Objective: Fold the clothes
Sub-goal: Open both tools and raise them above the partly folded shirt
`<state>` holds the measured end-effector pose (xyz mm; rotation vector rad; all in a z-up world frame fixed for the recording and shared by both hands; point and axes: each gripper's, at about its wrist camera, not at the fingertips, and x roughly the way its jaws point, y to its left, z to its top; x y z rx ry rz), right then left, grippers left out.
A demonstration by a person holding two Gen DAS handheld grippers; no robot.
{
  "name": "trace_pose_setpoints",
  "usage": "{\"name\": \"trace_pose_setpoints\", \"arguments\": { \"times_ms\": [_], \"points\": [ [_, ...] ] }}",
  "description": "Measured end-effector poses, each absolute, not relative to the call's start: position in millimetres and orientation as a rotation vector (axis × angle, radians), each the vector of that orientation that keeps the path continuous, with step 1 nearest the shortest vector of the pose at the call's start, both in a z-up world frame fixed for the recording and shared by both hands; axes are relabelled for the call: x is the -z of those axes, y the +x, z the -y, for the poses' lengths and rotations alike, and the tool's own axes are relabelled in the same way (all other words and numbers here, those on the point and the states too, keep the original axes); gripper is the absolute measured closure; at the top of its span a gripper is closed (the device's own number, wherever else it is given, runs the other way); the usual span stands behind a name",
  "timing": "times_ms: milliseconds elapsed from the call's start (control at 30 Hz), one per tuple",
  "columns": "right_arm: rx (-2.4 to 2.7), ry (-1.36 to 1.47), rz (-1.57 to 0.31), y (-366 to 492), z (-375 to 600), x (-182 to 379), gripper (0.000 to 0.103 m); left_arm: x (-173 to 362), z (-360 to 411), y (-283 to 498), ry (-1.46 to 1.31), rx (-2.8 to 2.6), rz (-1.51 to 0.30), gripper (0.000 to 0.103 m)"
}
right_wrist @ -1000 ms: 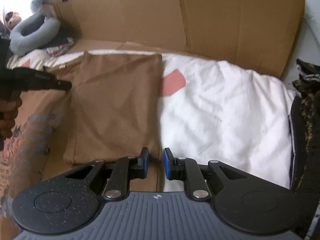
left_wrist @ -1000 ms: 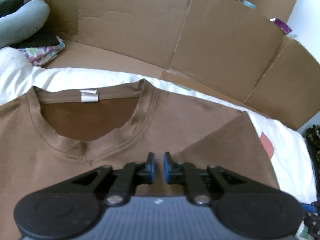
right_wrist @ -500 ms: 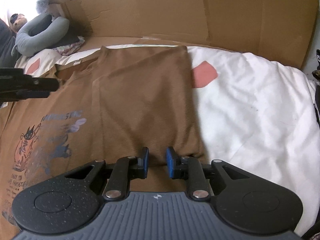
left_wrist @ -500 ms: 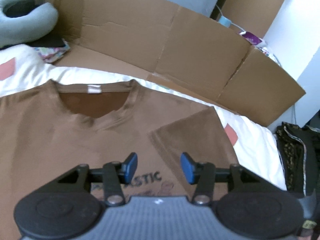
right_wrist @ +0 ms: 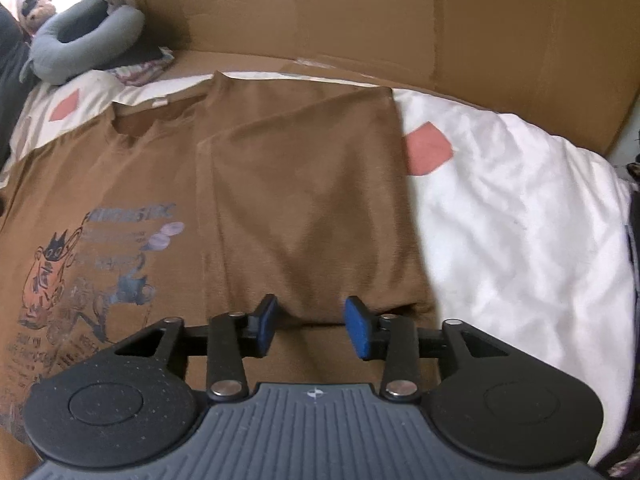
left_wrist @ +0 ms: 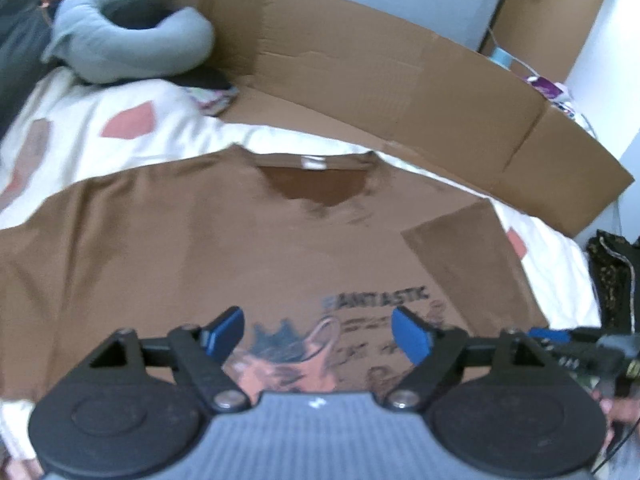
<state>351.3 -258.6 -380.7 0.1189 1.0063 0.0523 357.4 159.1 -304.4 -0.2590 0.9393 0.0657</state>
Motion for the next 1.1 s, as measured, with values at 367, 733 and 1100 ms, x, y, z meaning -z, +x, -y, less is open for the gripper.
{"name": "trace_pose_setpoints", "arguments": {
  "times_ms": [367, 733, 1100],
  "points": [
    [-0.021, 0.193, -0.985, 340, 267, 319, 0.026, 286, -193, 320, -0.243, -0.155, -0.974, 0.013],
    [-0.012, 0.217, -0.949, 320, 264, 250, 0.017, 245, -219, 297, -0.275, -0.210, -0.998, 0.010],
    [-0.072, 0.214, -0.926, 323, 233, 229, 0.017, 222, -251, 269, -0.279, -0.251, -0.983, 0.008]
  ]
}}
